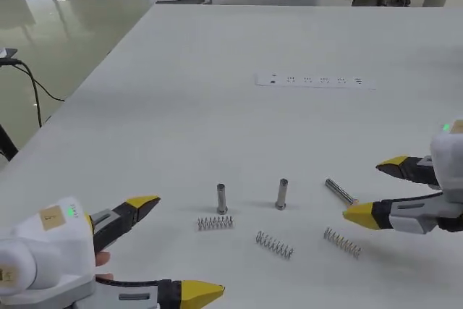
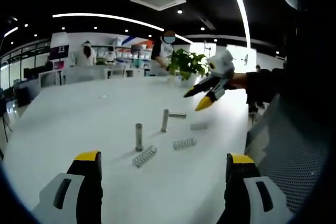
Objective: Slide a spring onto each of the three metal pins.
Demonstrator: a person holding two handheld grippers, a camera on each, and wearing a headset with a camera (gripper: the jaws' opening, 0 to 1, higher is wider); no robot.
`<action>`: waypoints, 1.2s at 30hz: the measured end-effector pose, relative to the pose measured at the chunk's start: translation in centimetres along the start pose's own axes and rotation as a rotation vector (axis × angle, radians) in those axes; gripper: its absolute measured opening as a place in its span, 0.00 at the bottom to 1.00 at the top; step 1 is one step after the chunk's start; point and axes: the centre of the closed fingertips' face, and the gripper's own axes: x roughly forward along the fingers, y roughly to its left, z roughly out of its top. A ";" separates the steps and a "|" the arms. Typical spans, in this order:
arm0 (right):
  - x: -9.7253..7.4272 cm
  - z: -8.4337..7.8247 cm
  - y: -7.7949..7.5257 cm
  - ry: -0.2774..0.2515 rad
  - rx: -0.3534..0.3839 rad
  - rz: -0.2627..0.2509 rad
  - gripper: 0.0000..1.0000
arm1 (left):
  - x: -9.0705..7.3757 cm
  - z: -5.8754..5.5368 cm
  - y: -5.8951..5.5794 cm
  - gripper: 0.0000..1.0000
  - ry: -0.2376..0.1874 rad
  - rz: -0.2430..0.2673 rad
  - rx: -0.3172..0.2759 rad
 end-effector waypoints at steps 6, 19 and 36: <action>1.1 0.1 -0.7 0.051 -0.024 -0.011 0.50 | 0.0 0.0 0.0 0.95 0.002 0.000 0.000; 3.9 -0.4 -1.6 0.137 -0.009 -0.031 0.32 | -0.1 0.0 0.2 0.95 -0.002 0.009 -0.001; 5.8 -0.6 -1.5 0.199 0.031 -0.035 0.19 | -0.1 0.0 0.1 0.95 0.001 0.006 -0.001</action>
